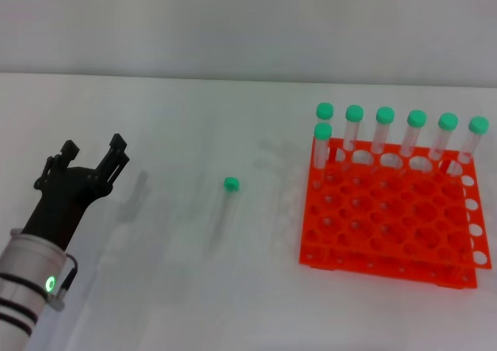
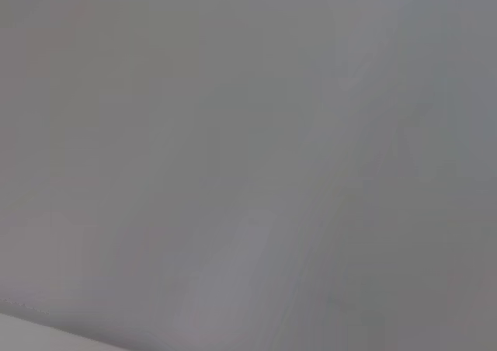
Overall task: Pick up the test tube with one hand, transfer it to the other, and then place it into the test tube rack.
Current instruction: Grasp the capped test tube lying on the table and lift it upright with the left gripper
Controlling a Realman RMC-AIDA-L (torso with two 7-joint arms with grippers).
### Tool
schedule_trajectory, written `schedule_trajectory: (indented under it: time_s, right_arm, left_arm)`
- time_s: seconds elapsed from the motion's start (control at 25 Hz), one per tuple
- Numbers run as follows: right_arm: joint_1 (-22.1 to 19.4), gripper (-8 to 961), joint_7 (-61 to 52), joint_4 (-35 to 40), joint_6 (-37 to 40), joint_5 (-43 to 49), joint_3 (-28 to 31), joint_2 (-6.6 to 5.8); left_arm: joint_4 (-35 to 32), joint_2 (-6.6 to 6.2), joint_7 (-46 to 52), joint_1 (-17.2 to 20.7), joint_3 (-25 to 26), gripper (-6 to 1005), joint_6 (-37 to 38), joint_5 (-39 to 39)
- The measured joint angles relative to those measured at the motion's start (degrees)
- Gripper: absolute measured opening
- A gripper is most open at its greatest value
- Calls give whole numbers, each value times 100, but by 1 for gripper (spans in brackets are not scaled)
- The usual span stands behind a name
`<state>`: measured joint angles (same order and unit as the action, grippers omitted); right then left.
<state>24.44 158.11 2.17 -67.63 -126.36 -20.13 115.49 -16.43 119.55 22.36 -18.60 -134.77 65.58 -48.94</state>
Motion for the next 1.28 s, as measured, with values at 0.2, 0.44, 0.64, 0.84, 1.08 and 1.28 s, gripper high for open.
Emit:
schedule_trajectory:
  time_s: [0.2,0.44,0.64,0.84,1.08,1.28]
  right_arm:
    - [12,767,1,3,2,-3,1,-9]
    - [30,766,12,12,10,-3,0,-9]
    - [28,766,17,20,28,-4,12,-10]
    - [-12,766,18,83,77,-20,18,-12]
    - [-47,766,8,143,96,-20,27,-11]
    - [-27,766,8,150,100,-20,34,-15]
  left_arm:
    - [412,-82,697,-503,6,893,-205,20]
    - [1228,-339,2045,-1279,-22,892,-210,1019]
    - [1382,-697,2978,-1771,-22,891,-163,1907]
    - [1617,-1043,3985,-2297,-23,890,-86,2824]
    - [2703,-1246,6145,-3255,-928,889,81,3853]
    - [3955,-1179,7869,-3870,-2622,888,810,3788]
